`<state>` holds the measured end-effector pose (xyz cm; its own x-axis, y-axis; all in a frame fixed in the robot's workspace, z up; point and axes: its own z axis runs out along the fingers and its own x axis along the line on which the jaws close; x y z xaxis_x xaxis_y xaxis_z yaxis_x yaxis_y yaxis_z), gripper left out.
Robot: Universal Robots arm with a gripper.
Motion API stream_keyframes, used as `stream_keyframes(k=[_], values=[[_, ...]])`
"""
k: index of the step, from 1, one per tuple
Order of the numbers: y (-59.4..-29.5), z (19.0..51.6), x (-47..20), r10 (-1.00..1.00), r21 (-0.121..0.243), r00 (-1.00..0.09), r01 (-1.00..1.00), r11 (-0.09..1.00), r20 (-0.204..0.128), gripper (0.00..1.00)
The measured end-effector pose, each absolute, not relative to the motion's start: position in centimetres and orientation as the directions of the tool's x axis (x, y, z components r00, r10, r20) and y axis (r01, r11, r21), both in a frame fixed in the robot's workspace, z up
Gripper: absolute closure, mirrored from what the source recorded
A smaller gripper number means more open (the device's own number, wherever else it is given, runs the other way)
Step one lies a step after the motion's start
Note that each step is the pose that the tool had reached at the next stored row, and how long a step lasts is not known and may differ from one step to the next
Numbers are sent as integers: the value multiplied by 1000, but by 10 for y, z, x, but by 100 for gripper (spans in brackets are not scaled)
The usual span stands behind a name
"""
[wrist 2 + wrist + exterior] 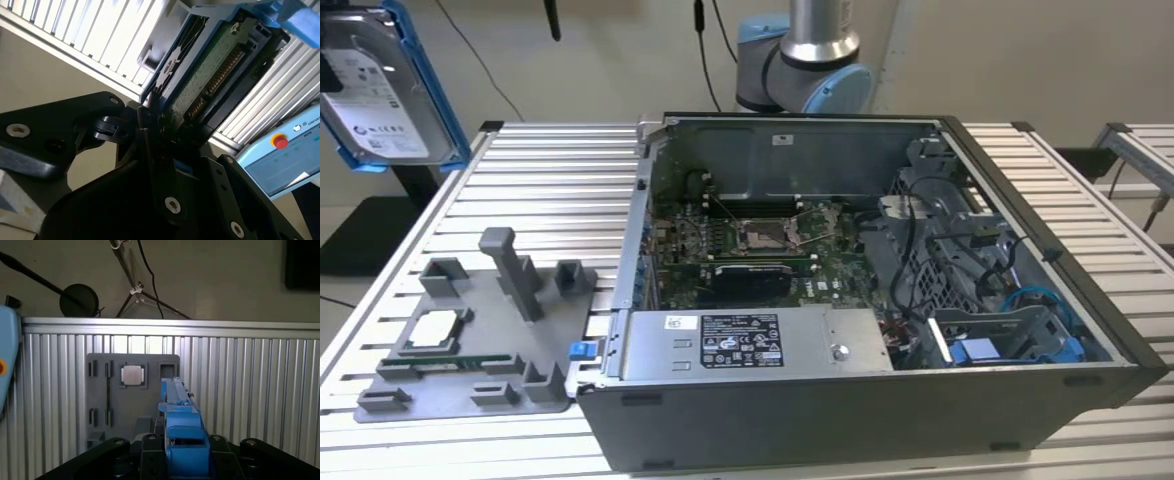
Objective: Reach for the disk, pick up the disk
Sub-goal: 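Pick up the disk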
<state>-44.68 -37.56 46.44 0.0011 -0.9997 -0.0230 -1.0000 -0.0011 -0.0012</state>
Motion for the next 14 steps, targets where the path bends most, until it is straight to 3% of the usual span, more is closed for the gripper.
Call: stream_keyframes(k=[14], values=[[-376,500,-447,-1000,-1,1,-1000,-1,-23,100]])
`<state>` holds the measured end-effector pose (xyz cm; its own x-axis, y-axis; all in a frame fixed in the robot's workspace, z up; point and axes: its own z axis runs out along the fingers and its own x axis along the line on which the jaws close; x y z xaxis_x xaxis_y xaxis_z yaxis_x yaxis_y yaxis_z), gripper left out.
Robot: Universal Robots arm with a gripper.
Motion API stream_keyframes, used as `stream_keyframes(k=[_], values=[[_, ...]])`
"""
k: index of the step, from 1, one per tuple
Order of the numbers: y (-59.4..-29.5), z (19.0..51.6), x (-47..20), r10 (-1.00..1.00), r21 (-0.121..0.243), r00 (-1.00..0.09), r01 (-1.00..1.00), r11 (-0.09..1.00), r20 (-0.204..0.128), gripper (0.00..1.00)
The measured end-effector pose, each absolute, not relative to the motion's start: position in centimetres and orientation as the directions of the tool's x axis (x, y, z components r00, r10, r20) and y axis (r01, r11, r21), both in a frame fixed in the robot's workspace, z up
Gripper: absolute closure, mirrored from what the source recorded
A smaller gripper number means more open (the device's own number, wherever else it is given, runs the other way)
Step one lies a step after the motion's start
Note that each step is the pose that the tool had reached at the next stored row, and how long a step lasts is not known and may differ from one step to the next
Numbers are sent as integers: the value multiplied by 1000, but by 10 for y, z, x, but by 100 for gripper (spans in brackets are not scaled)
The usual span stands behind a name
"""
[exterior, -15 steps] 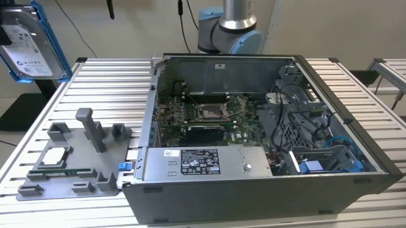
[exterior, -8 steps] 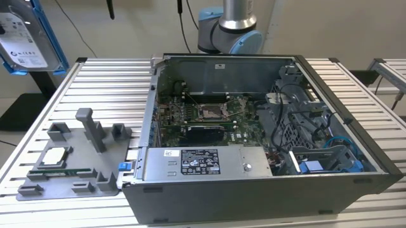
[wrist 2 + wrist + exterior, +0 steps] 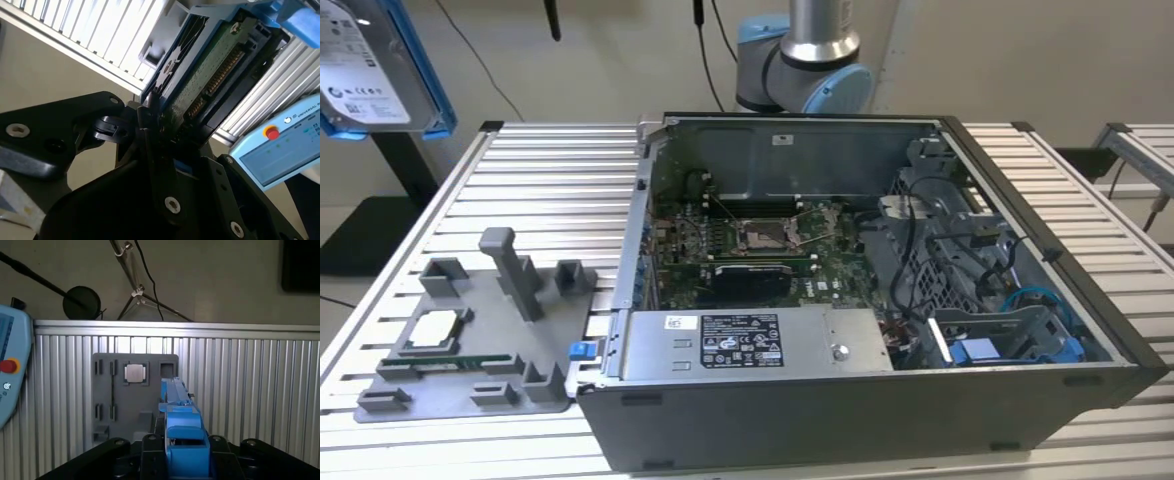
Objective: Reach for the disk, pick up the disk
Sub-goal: 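Pick up the disk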
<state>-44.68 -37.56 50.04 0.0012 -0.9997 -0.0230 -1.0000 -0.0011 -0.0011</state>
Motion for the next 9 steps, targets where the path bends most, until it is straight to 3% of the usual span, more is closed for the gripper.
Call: stream_keyframes(k=[9], values=[[-376,501,-447,-1000,-1,1,-1000,-1,-23,100]])
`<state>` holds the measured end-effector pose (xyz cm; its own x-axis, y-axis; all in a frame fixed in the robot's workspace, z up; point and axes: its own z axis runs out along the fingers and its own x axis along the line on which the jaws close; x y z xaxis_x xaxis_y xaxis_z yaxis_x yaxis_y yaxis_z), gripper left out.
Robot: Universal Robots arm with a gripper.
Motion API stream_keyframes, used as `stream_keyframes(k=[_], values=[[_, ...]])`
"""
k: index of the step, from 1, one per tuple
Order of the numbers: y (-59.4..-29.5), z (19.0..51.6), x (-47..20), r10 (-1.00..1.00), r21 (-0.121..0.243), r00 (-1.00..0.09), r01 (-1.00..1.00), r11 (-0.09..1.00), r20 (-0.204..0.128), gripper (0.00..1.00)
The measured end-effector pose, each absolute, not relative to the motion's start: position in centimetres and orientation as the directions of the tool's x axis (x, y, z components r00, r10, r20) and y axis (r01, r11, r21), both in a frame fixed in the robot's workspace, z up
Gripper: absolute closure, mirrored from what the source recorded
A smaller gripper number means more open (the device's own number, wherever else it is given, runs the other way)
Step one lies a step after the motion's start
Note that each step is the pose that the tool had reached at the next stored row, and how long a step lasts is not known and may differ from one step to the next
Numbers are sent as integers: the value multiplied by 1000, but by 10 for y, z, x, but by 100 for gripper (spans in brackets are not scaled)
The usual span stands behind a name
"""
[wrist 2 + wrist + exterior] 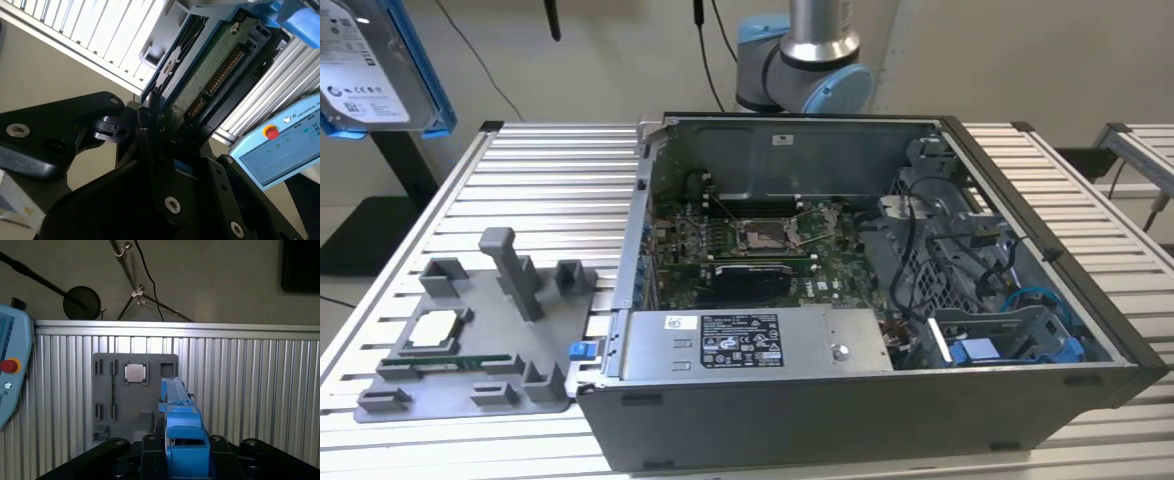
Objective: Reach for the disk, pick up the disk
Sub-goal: 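Pick up the disk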
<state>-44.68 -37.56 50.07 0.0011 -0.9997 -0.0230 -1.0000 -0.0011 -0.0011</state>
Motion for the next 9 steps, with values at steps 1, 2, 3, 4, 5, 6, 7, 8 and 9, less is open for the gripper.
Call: stream_keyframes(k=[1,2,3,4,5,6,7,8,9], values=[[-376,501,-447,-1000,-1,1,-1000,-1,-23,100],[-376,501,-447,-1000,-1,1,-1000,-1,-23,100],[-376,501,-447,-1000,-1,1,-1000,-1,-23,100],[-376,501,-447,-1000,-1,1,-1000,-1,-23,100],[-376,501,-446,-1000,-1,1,-1000,-1,-23,100],[-376,501,-445,-1000,-1,1,-1000,-1,-23,100],[-376,501,-444,-1000,-1,1,-1000,-1,-23,100],[-376,501,-442,-1000,-1,1,-1000,-1,-23,100],[-376,501,-441,-1000,-1,1,-1000,-1,-23,100]])
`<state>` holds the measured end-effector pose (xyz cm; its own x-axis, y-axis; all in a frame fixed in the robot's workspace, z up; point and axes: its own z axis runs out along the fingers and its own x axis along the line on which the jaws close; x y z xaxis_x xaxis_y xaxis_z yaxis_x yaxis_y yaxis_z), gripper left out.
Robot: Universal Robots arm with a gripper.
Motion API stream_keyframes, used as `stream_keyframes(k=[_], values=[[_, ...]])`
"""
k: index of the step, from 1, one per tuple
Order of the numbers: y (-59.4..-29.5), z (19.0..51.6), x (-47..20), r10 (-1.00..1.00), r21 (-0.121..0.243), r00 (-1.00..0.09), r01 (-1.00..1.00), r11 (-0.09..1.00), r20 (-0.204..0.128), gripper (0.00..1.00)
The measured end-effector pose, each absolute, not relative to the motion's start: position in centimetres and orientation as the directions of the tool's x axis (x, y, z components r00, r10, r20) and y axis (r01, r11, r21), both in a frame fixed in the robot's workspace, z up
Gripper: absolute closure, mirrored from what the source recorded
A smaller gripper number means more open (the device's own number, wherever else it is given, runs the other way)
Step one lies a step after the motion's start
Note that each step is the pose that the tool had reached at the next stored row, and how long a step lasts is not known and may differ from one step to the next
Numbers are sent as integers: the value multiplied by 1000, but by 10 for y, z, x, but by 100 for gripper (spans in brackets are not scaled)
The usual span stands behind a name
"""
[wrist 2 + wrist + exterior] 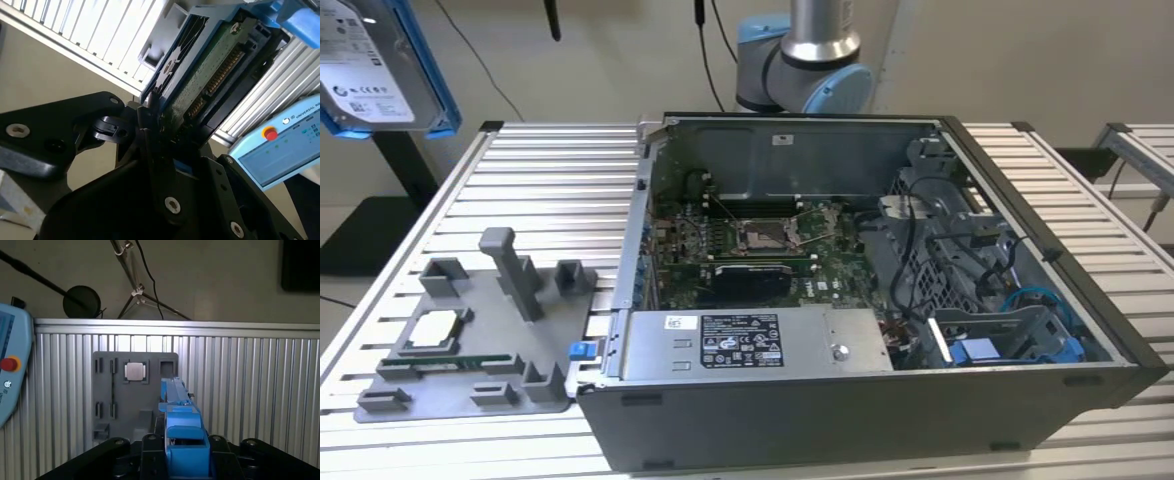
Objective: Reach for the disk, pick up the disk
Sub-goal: 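Pick up the disk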
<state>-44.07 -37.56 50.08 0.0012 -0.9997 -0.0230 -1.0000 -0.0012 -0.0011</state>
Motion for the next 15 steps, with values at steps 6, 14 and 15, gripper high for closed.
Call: stream_keyframes(k=[6,14,15], values=[[-376,501,-430,-1000,-1,1,-1000,-1,-23,100],[-375,501,-413,-1000,-1,1,-1000,-1,-23,100],[-375,501,-411,-1000,-1,1,-1000,-1,-23,100]])
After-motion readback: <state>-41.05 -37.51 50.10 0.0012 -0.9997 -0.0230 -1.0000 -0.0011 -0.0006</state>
